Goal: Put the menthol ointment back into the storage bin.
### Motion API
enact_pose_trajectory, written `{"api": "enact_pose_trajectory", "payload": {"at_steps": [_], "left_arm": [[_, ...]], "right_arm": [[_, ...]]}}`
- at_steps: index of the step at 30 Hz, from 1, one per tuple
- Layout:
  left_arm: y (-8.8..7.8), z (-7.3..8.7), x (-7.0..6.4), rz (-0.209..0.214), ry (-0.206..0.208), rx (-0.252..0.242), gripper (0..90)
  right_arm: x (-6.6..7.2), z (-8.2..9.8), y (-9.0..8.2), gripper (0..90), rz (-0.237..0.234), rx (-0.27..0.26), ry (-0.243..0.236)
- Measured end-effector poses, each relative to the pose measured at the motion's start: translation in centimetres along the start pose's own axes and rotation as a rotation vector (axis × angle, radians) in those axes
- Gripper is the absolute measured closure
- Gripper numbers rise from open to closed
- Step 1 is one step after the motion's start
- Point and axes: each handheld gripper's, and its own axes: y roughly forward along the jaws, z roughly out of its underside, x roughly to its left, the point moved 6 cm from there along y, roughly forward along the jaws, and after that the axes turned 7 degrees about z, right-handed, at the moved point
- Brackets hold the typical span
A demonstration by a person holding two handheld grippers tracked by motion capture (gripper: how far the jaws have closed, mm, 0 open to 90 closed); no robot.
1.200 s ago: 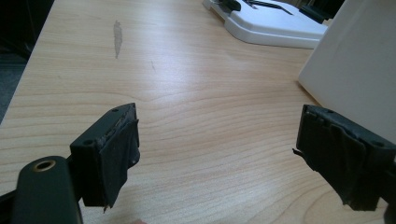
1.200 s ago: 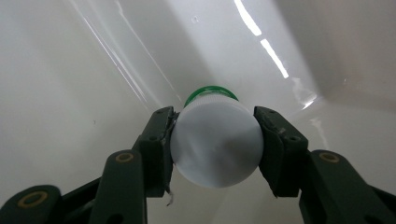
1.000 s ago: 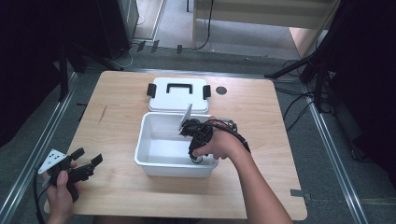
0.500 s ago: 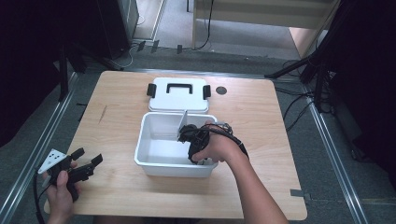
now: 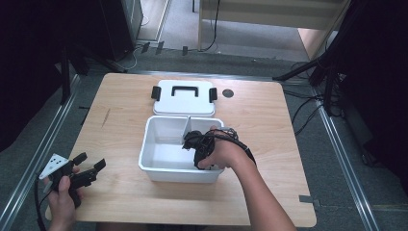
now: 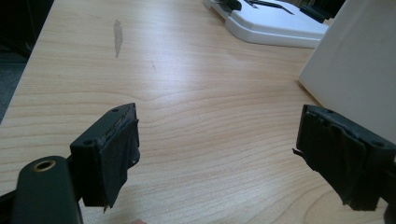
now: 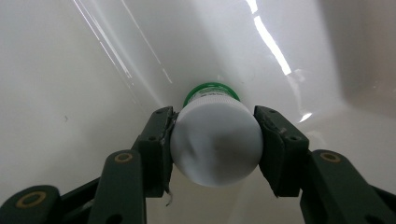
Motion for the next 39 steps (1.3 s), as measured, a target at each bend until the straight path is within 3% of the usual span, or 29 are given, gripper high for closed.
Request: {"api": "enact_pose_trajectory", "payload": {"at_steps": [9, 13, 20, 27, 33, 39], "left_arm": [[0.0, 0.0, 0.0, 0.001, 0.003, 0.003, 14.1], [0.0, 0.0, 0.0, 0.001, 0.002, 0.003, 14.1], [0.0, 0.0, 0.0, 0.000, 0.003, 0.005, 14.1], [0.0, 0.0, 0.0, 0.000, 0.003, 0.004, 14.1], [0.0, 0.0, 0.0, -0.001, 0.004, 0.005, 14.1], [0.0, 0.0, 0.0, -0.001, 0.002, 0.002, 14.1]], "right_arm": [[0.1, 0.1, -0.3, 50.3, -0.004, -0.008, 0.000], [0.0, 0.1, -0.9, 49.5, -0.010, -0.036, 0.012], [-0.2, 0.4, -2.3, 42.0, -0.001, -0.042, 0.018], [-0.8, 1.1, -3.7, 36.1, -0.006, -0.055, 0.051], [-1.0, 1.4, -5.1, 33.2, -0.018, -0.069, 0.110], [-1.3, 1.6, -7.0, 30.0, 0.001, -0.087, 0.114]]}}
